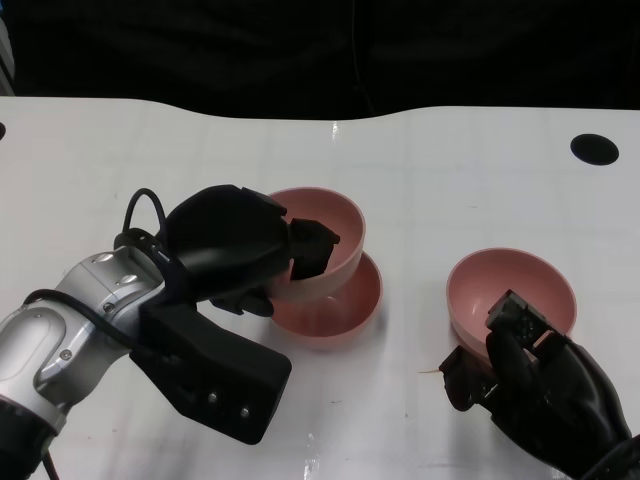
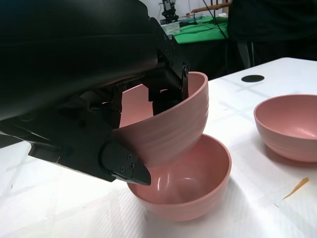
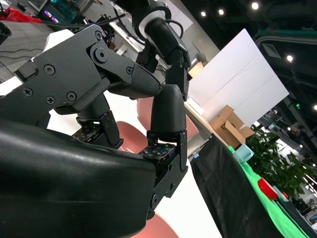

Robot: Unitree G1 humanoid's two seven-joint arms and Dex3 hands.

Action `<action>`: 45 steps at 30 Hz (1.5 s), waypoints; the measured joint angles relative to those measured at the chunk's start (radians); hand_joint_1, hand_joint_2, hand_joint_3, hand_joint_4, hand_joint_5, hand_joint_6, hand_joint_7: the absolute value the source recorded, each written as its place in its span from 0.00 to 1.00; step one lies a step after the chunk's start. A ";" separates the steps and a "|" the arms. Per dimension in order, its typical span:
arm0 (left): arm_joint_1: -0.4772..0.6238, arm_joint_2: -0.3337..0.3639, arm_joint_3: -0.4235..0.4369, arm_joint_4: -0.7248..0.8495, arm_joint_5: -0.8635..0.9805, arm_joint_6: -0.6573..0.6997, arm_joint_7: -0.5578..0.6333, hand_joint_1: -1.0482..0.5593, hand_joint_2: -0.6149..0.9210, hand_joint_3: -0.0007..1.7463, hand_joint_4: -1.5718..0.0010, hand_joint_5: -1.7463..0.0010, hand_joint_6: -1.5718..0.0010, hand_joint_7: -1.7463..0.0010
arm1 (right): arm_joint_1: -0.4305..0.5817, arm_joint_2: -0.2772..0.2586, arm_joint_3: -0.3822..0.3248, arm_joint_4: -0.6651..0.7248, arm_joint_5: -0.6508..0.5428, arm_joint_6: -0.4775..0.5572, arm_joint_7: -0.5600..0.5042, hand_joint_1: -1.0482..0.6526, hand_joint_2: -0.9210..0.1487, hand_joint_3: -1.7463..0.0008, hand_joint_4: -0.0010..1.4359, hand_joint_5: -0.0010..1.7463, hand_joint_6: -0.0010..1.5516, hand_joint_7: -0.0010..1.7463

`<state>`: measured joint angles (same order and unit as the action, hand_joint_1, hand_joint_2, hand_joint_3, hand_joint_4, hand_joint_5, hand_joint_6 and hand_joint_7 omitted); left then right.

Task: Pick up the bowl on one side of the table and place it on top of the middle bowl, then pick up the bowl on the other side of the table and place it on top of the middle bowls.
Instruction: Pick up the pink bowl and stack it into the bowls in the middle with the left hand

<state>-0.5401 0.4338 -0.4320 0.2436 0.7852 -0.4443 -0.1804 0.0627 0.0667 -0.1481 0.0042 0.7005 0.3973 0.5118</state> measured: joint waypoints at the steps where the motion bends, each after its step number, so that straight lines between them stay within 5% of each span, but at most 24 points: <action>1: 0.000 0.000 0.000 0.003 0.000 -0.002 0.000 0.56 1.00 0.04 0.54 0.00 0.61 0.11 | 0.000 0.000 0.000 0.000 0.000 0.000 0.000 0.55 0.35 0.27 0.59 1.00 0.42 1.00; 4: -0.003 -0.008 -0.004 0.021 0.005 -0.012 0.018 0.55 0.99 0.02 0.53 0.00 0.57 0.14 | 0.000 0.000 0.003 0.000 -0.002 -0.010 0.003 0.55 0.36 0.27 0.60 1.00 0.42 1.00; 11: -0.018 -0.036 -0.027 0.061 0.016 -0.032 0.057 0.57 0.97 0.00 0.54 0.00 0.67 0.00 | 0.000 0.003 0.005 0.001 -0.005 -0.019 0.000 0.55 0.36 0.25 0.60 1.00 0.42 1.00; 45: -0.066 -0.069 -0.065 0.204 0.037 -0.053 0.098 0.59 1.00 0.06 0.55 0.00 0.68 0.00 | 0.004 0.010 0.004 -0.003 -0.004 -0.023 -0.015 0.56 0.33 0.27 0.58 1.00 0.40 1.00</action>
<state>-0.6059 0.3646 -0.4969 0.4473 0.8224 -0.4971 -0.0823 0.0662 0.0770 -0.1440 0.0015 0.6961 0.3747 0.4970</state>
